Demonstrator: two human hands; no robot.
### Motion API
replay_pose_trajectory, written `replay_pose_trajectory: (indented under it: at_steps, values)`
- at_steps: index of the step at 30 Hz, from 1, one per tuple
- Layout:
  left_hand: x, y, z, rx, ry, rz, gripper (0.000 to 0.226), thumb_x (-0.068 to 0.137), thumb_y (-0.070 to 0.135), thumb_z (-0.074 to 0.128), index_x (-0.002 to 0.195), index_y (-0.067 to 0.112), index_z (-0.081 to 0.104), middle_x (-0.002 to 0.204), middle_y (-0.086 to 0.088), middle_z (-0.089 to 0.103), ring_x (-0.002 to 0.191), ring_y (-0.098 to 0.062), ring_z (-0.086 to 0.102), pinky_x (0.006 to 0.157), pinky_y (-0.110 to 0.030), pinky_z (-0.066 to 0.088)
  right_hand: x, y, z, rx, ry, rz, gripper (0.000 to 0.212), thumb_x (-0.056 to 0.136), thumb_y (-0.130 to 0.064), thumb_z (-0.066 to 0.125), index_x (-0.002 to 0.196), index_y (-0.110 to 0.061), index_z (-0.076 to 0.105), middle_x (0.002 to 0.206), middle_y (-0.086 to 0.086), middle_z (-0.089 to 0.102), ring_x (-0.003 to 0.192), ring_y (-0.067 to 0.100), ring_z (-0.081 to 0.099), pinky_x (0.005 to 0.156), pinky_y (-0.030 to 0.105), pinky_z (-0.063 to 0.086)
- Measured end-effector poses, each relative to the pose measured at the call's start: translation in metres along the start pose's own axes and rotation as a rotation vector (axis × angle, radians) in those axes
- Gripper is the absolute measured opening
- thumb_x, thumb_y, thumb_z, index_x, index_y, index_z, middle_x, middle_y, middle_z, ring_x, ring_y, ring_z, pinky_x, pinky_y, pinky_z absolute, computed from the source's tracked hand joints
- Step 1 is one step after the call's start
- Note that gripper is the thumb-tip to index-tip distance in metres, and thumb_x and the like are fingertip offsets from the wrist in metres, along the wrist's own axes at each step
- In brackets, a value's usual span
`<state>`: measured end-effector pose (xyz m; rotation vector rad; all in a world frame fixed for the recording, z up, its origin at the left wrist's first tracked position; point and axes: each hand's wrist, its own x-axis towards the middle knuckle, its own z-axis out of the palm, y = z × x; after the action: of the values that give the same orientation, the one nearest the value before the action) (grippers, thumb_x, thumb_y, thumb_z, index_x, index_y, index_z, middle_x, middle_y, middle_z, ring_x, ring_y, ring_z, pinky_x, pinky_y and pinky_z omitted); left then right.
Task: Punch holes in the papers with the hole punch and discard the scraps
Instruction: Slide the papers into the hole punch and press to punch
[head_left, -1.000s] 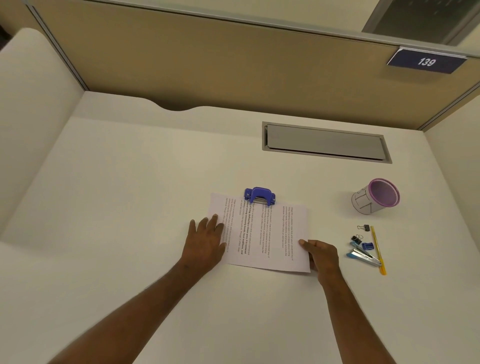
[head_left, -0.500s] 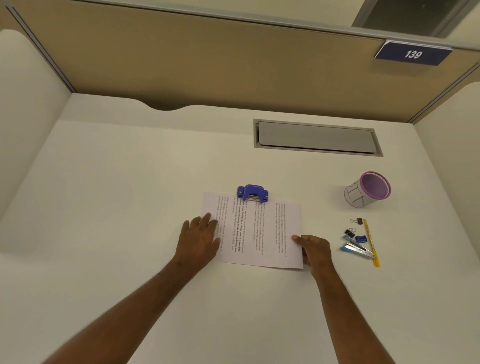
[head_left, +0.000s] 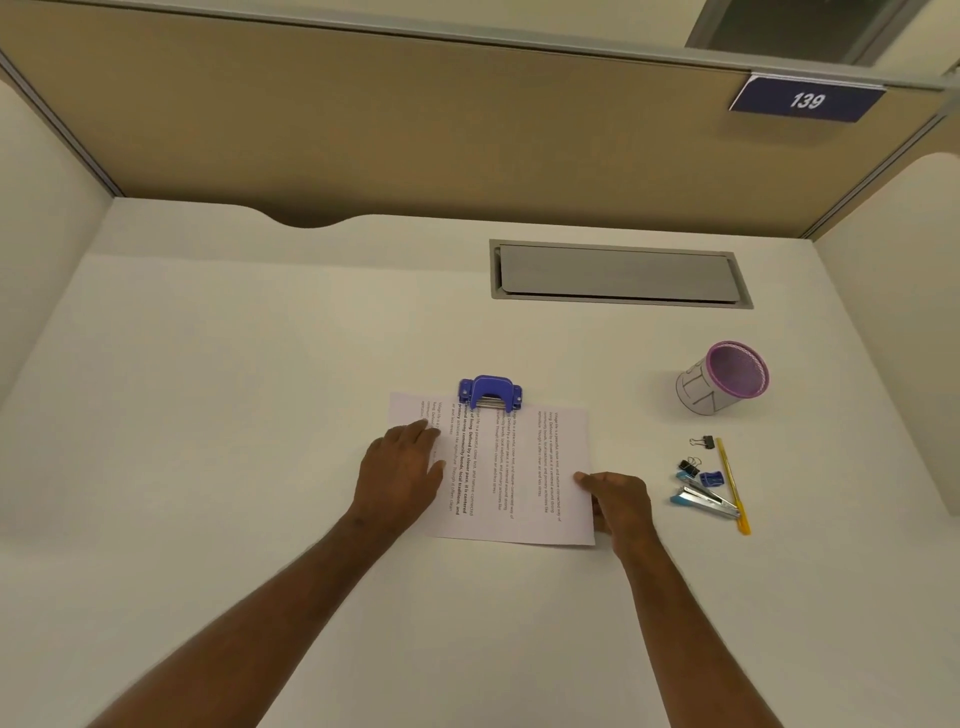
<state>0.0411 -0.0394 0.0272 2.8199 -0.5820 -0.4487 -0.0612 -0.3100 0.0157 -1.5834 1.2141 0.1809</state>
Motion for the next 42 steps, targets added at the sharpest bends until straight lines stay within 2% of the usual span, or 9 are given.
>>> replay_pose_trajectory:
  at_steps: [4, 9, 13, 17, 20, 23, 25, 28, 42]
  values:
    - [0.012, 0.010, 0.001, -0.059, 0.017, 0.022, 0.048, 0.102, 0.044, 0.050, 0.145, 0.021, 0.051, 0.150, 0.000, 0.054, 0.131, -0.020, 0.055, 0.110, -0.036, 0.044, -0.001, 0.002, 0.001, 0.041, -0.022, 0.024, 0.018, 0.090, -0.016, 0.072, 0.080, -0.004, 0.066, 0.093, 0.019, 0.074, 0.081, 0.036, 0.072, 0.076, 0.044, 0.061]
    - [0.031, 0.022, -0.004, -0.152, 0.168, 0.124, 0.037, 0.098, 0.034, 0.062, 0.130, 0.015, 0.065, 0.131, -0.006, 0.068, 0.114, -0.026, 0.064, 0.097, -0.039, 0.052, 0.002, 0.005, 0.001, 0.083, -0.014, 0.047, 0.019, 0.089, -0.017, 0.073, 0.078, -0.004, 0.066, 0.089, 0.019, 0.074, 0.075, 0.032, 0.072, 0.068, 0.039, 0.060]
    - [0.057, 0.035, -0.010, -0.183, 0.265, 0.279, 0.046, 0.089, 0.026, 0.075, 0.130, 0.008, 0.065, 0.136, -0.013, 0.065, 0.125, -0.033, 0.061, 0.108, -0.045, 0.045, 0.007, 0.007, 0.003, 0.014, 0.012, 0.021, 0.033, 0.089, -0.025, 0.074, 0.084, 0.007, 0.068, 0.087, 0.019, 0.075, 0.074, 0.033, 0.074, 0.072, 0.046, 0.063]
    - [0.095, 0.054, -0.018, -0.174, 0.175, 0.364, 0.053, 0.098, 0.037, 0.061, 0.146, 0.015, 0.051, 0.158, -0.009, 0.045, 0.149, -0.029, 0.037, 0.125, -0.046, 0.020, 0.011, 0.006, 0.006, -0.102, 0.061, -0.033, 0.041, 0.090, -0.036, 0.070, 0.069, -0.003, 0.061, 0.083, 0.026, 0.072, 0.079, 0.044, 0.071, 0.078, 0.056, 0.060]
    - [0.127, 0.071, -0.018, -0.062, 0.128, 0.387, 0.059, 0.104, 0.046, 0.045, 0.155, 0.016, 0.038, 0.166, -0.009, 0.030, 0.156, -0.028, 0.022, 0.129, -0.048, 0.010, 0.012, 0.011, 0.006, -0.114, 0.072, -0.072, 0.047, 0.087, -0.039, 0.072, 0.055, -0.014, 0.048, 0.067, 0.023, 0.063, 0.065, 0.038, 0.062, 0.065, 0.046, 0.053]
    - [0.152, 0.084, -0.011, 0.094, 0.074, 0.405, 0.065, 0.106, 0.053, 0.030, 0.160, 0.017, 0.024, 0.170, -0.010, 0.018, 0.158, -0.030, 0.013, 0.129, -0.052, 0.007, 0.013, 0.013, 0.006, -0.114, 0.078, -0.087, 0.047, 0.086, -0.038, 0.074, 0.059, -0.004, 0.056, 0.069, 0.018, 0.067, 0.062, 0.027, 0.058, 0.063, 0.047, 0.053]
    - [0.164, 0.088, -0.005, 0.165, 0.035, 0.404, 0.068, 0.106, 0.056, 0.023, 0.162, 0.017, 0.017, 0.171, -0.010, 0.012, 0.159, -0.031, 0.008, 0.128, -0.054, 0.005, 0.013, 0.013, 0.007, -0.121, 0.076, -0.088, 0.038, 0.086, -0.037, 0.074, 0.065, -0.007, 0.065, 0.068, 0.007, 0.071, 0.068, 0.032, 0.066, 0.070, 0.050, 0.057]
    - [0.175, 0.090, 0.005, 0.209, 0.007, 0.376, 0.071, 0.105, 0.059, 0.018, 0.162, 0.019, 0.012, 0.172, -0.010, 0.007, 0.159, -0.031, 0.004, 0.128, -0.055, 0.003, 0.012, 0.013, 0.007, -0.135, 0.068, -0.095, 0.035, 0.086, -0.036, 0.074, 0.062, -0.012, 0.065, 0.067, 0.005, 0.072, 0.074, 0.036, 0.069, 0.070, 0.050, 0.057]
    - [0.181, 0.088, 0.021, 0.157, 0.008, 0.265, 0.066, 0.106, 0.054, 0.014, 0.162, 0.020, 0.010, 0.172, -0.008, 0.008, 0.159, -0.030, 0.003, 0.128, -0.055, 0.004, 0.014, 0.019, 0.008, -0.169, 0.067, -0.150, 0.033, 0.089, -0.033, 0.072, 0.065, -0.012, 0.066, 0.070, 0.002, 0.074, 0.071, 0.031, 0.070, 0.072, 0.048, 0.057]
